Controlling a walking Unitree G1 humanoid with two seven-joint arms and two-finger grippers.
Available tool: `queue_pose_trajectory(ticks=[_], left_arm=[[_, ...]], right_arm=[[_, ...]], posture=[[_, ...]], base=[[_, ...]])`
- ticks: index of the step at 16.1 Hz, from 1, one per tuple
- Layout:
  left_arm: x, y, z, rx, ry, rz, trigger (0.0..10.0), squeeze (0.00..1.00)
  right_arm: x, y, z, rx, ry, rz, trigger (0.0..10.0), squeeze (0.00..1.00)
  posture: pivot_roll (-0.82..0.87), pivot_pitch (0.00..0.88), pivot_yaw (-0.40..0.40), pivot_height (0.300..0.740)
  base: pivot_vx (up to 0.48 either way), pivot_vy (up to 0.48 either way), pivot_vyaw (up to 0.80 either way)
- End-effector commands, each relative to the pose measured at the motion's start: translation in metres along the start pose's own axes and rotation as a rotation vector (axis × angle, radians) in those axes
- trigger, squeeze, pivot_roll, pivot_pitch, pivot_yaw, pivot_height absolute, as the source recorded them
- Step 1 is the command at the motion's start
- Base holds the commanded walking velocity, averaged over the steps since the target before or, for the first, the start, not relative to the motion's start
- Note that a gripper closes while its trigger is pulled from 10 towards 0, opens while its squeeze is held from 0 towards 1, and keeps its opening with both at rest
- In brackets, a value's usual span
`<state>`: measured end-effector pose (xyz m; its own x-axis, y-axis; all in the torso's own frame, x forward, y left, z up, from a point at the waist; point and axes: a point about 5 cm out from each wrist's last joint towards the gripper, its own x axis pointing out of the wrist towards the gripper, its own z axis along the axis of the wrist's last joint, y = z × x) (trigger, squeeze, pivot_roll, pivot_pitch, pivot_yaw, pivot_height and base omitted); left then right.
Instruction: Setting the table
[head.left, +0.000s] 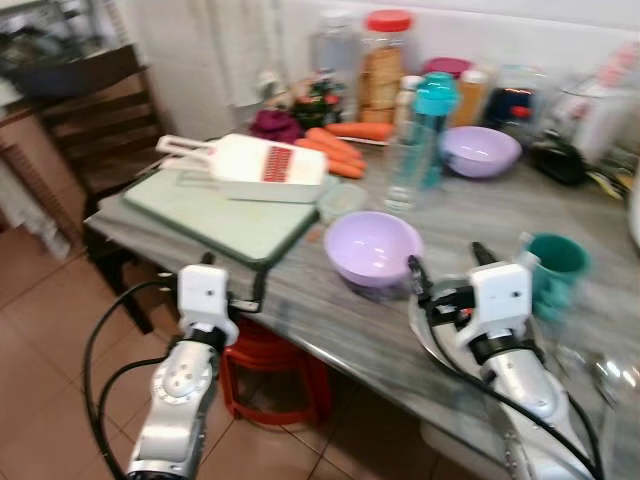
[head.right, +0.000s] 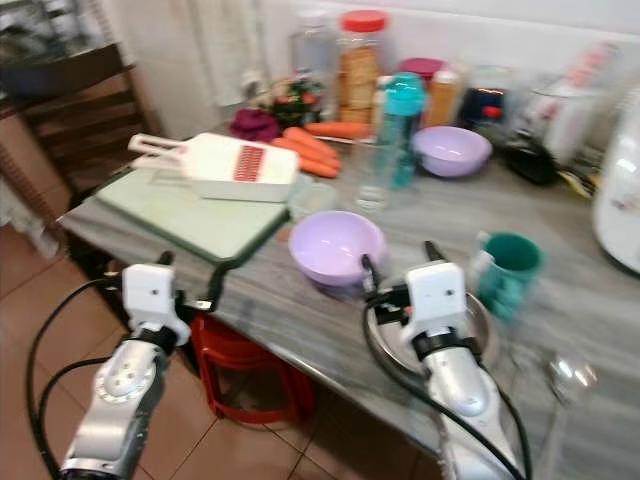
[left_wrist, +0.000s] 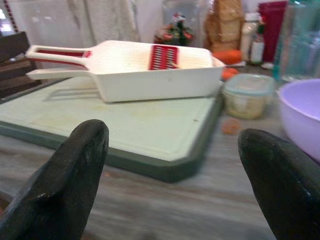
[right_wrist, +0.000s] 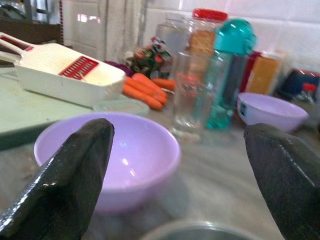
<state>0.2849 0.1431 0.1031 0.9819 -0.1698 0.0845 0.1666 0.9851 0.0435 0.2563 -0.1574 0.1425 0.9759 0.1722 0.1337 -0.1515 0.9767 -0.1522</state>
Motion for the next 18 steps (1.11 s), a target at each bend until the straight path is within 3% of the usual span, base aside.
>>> queue_pose_trajectory(ticks=[1, 18], left_arm=[[-0.0018, 0.0105, -0.0017, 0.024, 0.011, 0.037, 10.0, 0.0], [-0.0035, 0.0144, -0.0082, 0.068, 0.031, 0.09, 10.0, 0.0]], right_arm=[[0.0012, 0.0088, 0.0071, 0.016, -0.027, 0.035, 10.0, 0.0], [0.0031, 0.0156, 0.0046, 0.043, -0.018, 0.067, 10.0, 0.0]], posture=[[-0.07, 0.0, 0.021, 0.74], [-0.05, 0.0, 0.016, 0.74]], base=[[0.0, 0.0, 0.8], [0.0, 0.0, 0.8]])
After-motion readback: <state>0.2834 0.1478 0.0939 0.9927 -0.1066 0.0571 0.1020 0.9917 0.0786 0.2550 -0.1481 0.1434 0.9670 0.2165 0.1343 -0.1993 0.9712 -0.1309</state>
